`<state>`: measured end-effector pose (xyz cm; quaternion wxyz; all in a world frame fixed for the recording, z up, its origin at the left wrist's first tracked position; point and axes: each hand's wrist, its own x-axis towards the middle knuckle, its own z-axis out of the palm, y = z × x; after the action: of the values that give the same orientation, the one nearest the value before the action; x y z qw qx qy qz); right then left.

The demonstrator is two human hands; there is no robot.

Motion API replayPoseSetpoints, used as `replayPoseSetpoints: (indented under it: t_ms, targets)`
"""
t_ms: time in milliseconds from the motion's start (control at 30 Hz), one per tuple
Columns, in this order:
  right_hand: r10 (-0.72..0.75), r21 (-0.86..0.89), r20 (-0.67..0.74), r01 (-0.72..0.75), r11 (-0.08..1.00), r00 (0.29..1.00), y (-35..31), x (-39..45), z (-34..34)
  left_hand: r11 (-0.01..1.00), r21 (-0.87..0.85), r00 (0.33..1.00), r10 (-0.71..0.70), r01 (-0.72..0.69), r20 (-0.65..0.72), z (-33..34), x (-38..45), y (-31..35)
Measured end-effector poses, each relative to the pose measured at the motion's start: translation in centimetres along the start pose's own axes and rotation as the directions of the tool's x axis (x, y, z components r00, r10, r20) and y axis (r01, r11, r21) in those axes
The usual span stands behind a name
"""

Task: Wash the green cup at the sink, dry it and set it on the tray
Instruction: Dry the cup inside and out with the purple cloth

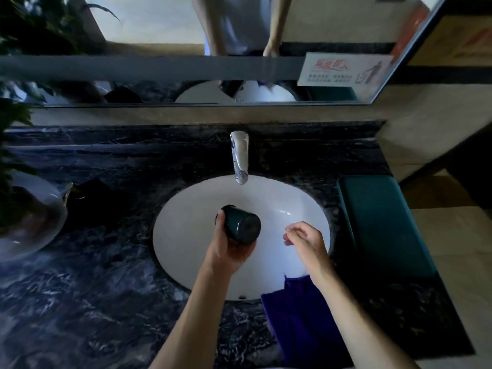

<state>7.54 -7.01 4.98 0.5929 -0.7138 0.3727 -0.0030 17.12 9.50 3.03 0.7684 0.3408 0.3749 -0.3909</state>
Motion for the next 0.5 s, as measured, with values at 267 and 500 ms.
replayPoseSetpoints:
  t_ms: [267, 500]
  targets:
    - [-0.332, -0.698, 0.384, 0.506, 0.507, 0.862, 8.1, -6.7, -5.2, 0.972, 0.19, 0.985, 0.157, -0.14, -0.076, -2.0, -0.7, -1.9]
    - [-0.082, -0.697, 0.694, 0.696, 0.172, 0.715, 13.5, -10.9, -8.3, 0.97, 0.204, 0.984, 0.156, -0.135, -0.089, -3.3, -1.7, -3.9]
